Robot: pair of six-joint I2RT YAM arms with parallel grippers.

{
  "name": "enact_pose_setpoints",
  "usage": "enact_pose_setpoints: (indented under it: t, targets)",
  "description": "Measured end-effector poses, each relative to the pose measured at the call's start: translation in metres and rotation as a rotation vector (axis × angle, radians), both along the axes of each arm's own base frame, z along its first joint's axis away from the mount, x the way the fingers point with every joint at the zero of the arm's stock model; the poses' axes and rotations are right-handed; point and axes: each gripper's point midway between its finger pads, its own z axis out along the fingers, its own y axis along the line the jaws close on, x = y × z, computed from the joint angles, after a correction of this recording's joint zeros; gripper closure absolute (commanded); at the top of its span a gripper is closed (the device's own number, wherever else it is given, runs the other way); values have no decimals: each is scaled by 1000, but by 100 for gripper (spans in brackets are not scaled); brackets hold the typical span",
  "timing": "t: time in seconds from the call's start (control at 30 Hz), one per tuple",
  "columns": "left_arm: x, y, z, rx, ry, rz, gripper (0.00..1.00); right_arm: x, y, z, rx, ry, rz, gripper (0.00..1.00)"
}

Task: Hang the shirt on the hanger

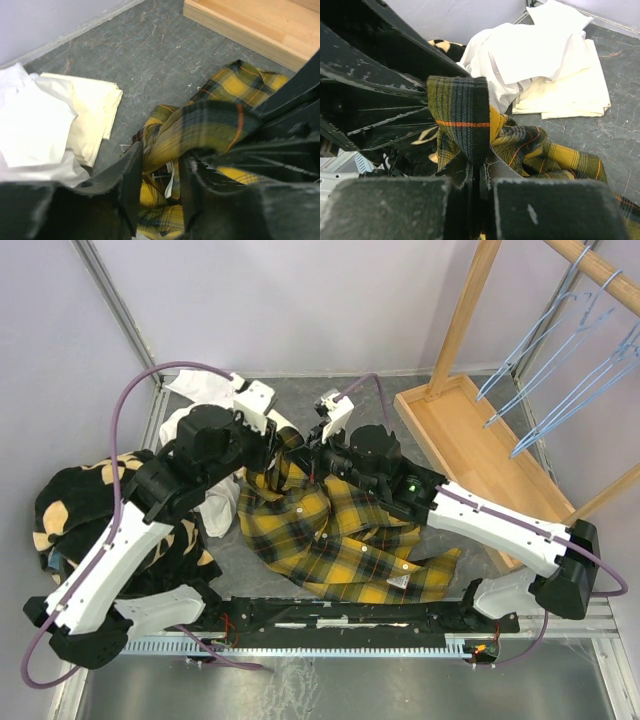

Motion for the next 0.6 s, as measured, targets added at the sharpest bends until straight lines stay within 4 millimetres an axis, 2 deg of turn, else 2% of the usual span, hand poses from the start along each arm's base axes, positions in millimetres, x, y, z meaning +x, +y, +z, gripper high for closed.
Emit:
enact_pose_setpoints:
  t: [0.1, 0.13, 0.2, 0.43, 0.5, 0.6]
  targets:
    - [-6, 12, -3, -48, -6, 64, 35, -2, -6, 2, 7, -6, -11, 100]
    - [-8, 16, -6, -61, -4, 83, 24, -2, -8, 3, 10, -8, -16, 100]
    - [-12, 25, -12, -93, 0, 131, 19, -3, -13, 8, 18, -17, -26, 100]
    - [-24, 52, -44, -202, 46, 301, 16, -6, -23, 23, 42, -44, -34, 100]
    - [-26, 58, -47, -238, 51, 349, 19, -8, -24, 24, 44, -49, -26, 100]
    - [-25, 63, -46, -302, 50, 403, 29, -12, -27, 23, 44, -50, -19, 100]
